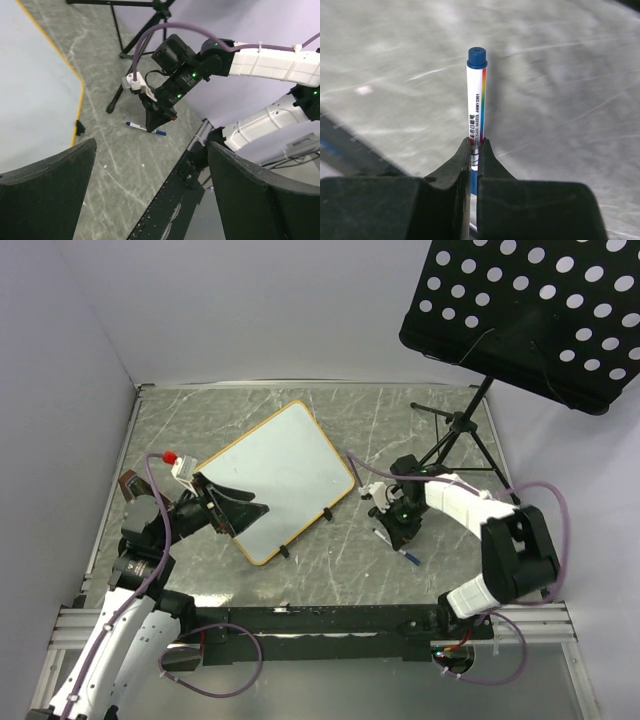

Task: Write a sentence on the whiteboard
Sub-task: Pick up the whiteboard marker from the center of the board, then pass from the right arm to the left

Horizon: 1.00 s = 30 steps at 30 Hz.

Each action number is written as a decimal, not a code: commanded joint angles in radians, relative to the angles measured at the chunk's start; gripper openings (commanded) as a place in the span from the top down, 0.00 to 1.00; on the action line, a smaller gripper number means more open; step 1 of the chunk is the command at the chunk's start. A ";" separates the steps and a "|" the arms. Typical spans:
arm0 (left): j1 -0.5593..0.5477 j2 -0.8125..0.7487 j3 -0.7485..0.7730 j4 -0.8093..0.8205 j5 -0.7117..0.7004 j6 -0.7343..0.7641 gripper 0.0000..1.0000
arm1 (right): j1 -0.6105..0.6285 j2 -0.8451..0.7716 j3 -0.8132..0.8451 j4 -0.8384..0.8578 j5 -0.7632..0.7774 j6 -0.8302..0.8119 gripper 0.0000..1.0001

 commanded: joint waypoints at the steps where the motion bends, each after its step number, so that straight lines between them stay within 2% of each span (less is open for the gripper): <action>1: -0.025 0.009 -0.049 0.190 0.078 -0.085 0.02 | 0.010 -0.179 0.094 -0.118 -0.168 -0.047 1.00; 5: -0.138 0.055 -0.091 0.305 -0.014 -0.121 0.01 | 0.008 -0.256 0.189 -0.121 -0.314 0.024 1.00; 8: -0.310 0.119 -0.131 0.448 -0.184 -0.109 0.01 | 0.010 -0.261 0.249 -0.062 -0.476 0.156 1.00; 9: -0.409 0.143 -0.149 0.495 -0.235 -0.105 0.01 | 0.013 -0.256 0.272 -0.001 -0.554 0.192 1.00; 10: -0.455 0.206 -0.154 0.561 -0.349 -0.099 0.01 | 0.013 -0.251 0.279 0.038 -0.576 0.292 1.00; 12: -0.570 0.281 -0.146 0.630 -0.453 -0.095 0.01 | 0.014 -0.231 0.301 0.134 -0.615 0.413 1.00; 16: -0.678 0.493 -0.109 0.747 -0.678 -0.120 0.01 | 0.013 -0.199 0.331 0.238 -0.667 0.555 1.00; 17: -0.687 0.527 -0.100 0.787 -0.691 -0.137 0.01 | 0.011 -0.193 0.332 0.256 -0.670 0.588 1.00; 20: -0.706 0.657 -0.037 0.810 -0.691 -0.173 0.12 | 0.011 -0.184 0.326 0.327 -0.687 0.683 1.00; 21: -0.711 0.712 -0.002 0.810 -0.682 -0.183 0.18 | 0.013 -0.185 0.325 0.343 -0.685 0.722 1.00; 24: -0.720 0.783 0.027 0.838 -0.676 -0.215 0.24 | 0.013 -0.187 0.315 0.377 -0.671 0.745 1.00; 30: -0.726 0.851 0.069 0.878 -0.631 -0.232 0.28 | 0.013 -0.195 0.279 0.406 -0.667 0.762 1.00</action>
